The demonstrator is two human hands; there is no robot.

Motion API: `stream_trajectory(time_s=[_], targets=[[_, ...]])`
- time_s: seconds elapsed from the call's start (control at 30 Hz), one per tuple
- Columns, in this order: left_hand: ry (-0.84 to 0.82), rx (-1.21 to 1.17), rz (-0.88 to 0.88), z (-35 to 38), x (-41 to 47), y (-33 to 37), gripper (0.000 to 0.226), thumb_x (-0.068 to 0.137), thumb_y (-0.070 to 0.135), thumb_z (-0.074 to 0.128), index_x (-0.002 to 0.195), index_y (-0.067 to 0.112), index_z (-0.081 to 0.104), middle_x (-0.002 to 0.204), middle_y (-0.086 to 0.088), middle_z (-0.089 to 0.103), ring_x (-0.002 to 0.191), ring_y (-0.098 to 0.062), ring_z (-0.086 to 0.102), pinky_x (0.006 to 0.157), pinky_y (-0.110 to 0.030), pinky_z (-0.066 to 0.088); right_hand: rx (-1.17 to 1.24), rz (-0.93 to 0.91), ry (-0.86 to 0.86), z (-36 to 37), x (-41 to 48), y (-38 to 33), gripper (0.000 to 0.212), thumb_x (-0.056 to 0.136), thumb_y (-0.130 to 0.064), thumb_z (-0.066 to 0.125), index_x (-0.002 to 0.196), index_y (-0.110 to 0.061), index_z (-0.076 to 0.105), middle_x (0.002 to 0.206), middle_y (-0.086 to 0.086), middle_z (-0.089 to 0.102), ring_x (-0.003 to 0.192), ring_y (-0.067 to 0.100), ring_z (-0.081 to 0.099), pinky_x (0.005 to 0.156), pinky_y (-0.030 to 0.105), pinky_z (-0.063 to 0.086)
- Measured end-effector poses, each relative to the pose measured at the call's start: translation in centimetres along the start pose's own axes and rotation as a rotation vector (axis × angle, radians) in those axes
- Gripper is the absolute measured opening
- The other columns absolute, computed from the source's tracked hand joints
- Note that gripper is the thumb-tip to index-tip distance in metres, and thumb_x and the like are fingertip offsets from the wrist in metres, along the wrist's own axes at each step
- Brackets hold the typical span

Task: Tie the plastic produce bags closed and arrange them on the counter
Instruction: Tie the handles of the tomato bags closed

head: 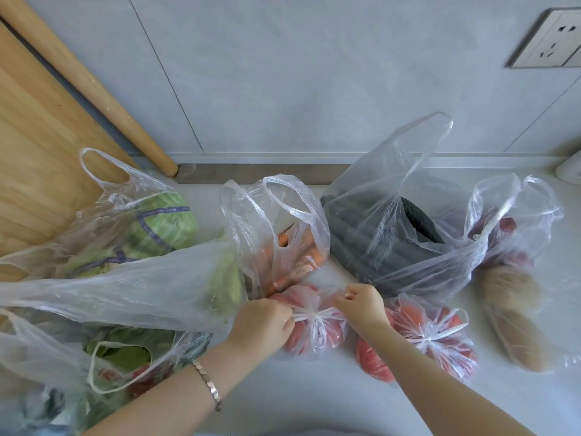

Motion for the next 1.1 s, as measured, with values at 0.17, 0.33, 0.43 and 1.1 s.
stream_trajectory(time_s=[0.17,0.33,0.43,1.1], targets=[[-0.208,-1.369,-0.966,-1.8,1.7,-0.1,0.037,0.088,0.014,0.049,0.051,0.014,0.044,0.035,0.006,0.037,0.032,-0.011,0.035,0.031,-0.015,0.024,0.596,0.277,-0.109,-1.2,-1.2,-0.9,0.038,0.084,-0.014,0.062,0.054,-0.016,0.038,0.047,-0.001,0.033,0.043,0.013,0.029,0.043,0.022,0.029],[-0.353,-1.603,-0.687,-4.1,2.1,2.0,0.041,0.087,-0.016,0.034,0.096,0.008,0.065,0.084,-0.007,0.071,0.069,-0.014,0.070,0.051,-0.022,0.056,0.588,0.108,-0.555,-2.0,-3.9,-3.9,0.034,0.085,0.011,0.043,0.088,-0.006,0.072,0.078,0.006,0.070,0.064,0.017,0.064,0.070,0.032,0.051],[-0.416,-1.299,-0.507,-3.3,1.7,3.7,0.060,0.081,-0.026,0.037,0.111,0.021,0.058,0.084,-0.005,0.063,0.055,-0.008,0.066,0.062,-0.024,0.059,0.426,0.034,-0.639,-1.7,-4.9,-4.7,0.020,0.086,0.001,0.058,0.100,-0.005,0.071,0.088,0.014,0.068,0.075,0.020,0.062,0.083,0.032,0.054],[-0.226,-0.164,0.136,-2.7,2.0,1.5,0.045,0.089,0.043,0.047,0.055,0.014,0.052,0.053,-0.005,0.056,0.055,-0.024,0.052,0.061,-0.023,0.029,0.270,0.350,-0.198,-0.6,1.2,0.6,0.043,0.077,-0.019,0.073,0.051,-0.014,0.039,0.044,0.001,0.030,0.027,0.009,0.025,0.032,0.015,0.021]])
Point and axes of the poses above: each hand's wrist, its own x-axis towards the middle knuckle, its own z-axis out of the palm, y = z × x, the point moved 2 cm from there along x, towards the middle knuckle
